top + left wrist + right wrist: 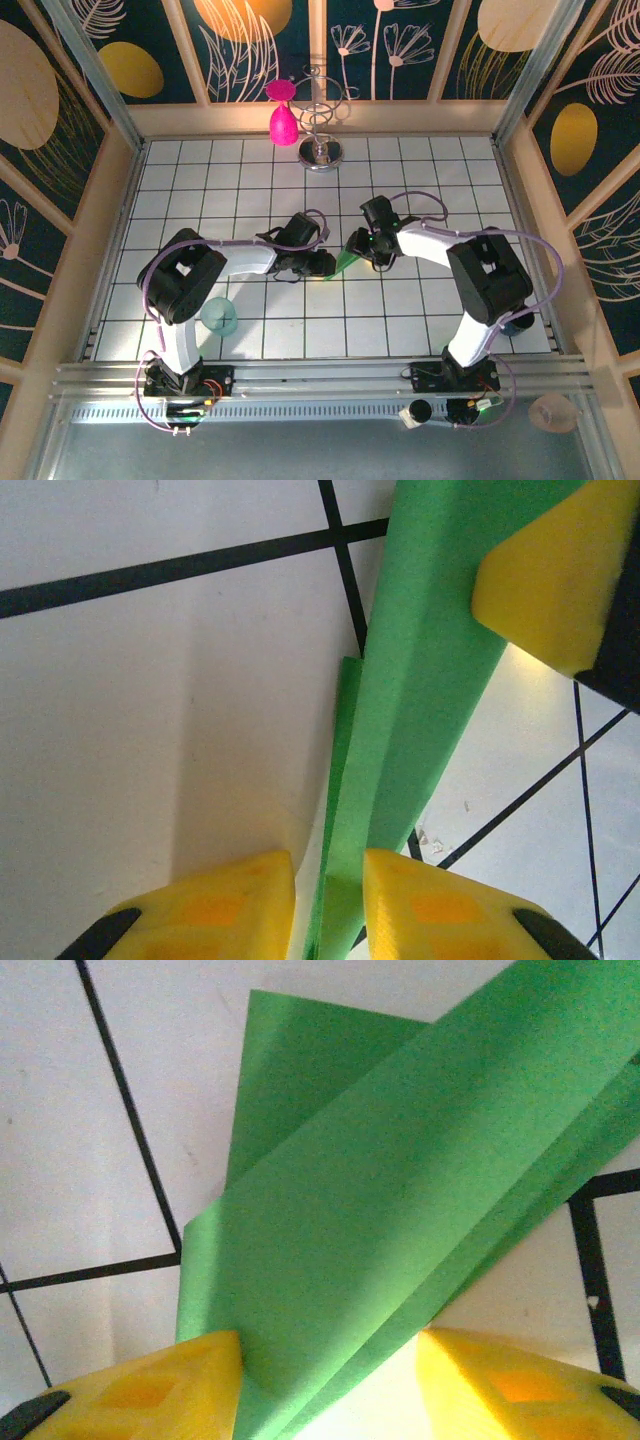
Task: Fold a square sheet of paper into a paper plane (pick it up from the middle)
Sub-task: Fold the wing for the fifth time at the center of the table.
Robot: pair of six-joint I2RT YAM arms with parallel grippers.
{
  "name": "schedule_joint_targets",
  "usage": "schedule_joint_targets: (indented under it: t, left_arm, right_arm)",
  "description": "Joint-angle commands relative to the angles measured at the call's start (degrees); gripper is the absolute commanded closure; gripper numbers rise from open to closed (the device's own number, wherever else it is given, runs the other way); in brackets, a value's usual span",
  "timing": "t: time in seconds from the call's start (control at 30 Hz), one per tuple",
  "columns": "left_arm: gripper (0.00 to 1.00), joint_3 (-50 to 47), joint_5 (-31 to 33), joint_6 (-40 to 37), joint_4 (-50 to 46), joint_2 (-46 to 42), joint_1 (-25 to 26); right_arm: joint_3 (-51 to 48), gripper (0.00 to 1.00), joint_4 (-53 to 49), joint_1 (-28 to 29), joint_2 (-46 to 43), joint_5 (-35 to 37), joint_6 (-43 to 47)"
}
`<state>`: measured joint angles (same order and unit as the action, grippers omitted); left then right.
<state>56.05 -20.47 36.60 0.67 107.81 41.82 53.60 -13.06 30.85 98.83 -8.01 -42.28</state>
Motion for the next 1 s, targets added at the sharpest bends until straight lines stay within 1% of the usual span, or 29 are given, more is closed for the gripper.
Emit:
schedule_joint_targets:
  t: [0.0,0.03,0.2,0.33,0.5,0.7,0.97]
  left_arm:
    - [0.71,-0.87,4.63,-1.27,-4.26,4.7,0.37]
    - [0.71,-0.97,4.73,-1.29,-4.35,4.63,0.37]
    - [0.71,-1.0,4.82,-1.31,-4.38,4.62,0.38]
    - [0.7,-1.04,4.82,-1.27,-4.4,4.82,0.5]
    - [0.7,-1.08,4.82,-1.27,-4.54,4.69,0.46]
    - [0.7,-1.64,4.47,-0.94,-4.1,4.43,0.46]
    - [0.7,-2.01,4.21,-1.0,-3.92,4.21,0.54]
  right_arm:
    - [-2.28,0.48,5.13,0.86,-4.29,0.18,1.22]
    - [-2.92,0.48,5.2,-0.84,-6.1,0.28,1.4]
    - [-7.14,0.49,8.29,-0.97,-12.34,-1.67,1.34]
    - [-10.05,0.51,13.52,-0.95,-14.44,-5.5,1.22]
    - [-9.52,0.6,18.58,-0.96,-11.18,-10.87,2.2]
    - [-7.28,0.69,21.1,-1.64,-4.44,-13.5,2.49]
    - [-6.69,0.73,21.85,-2.46,0.24,-15.62,2.56]
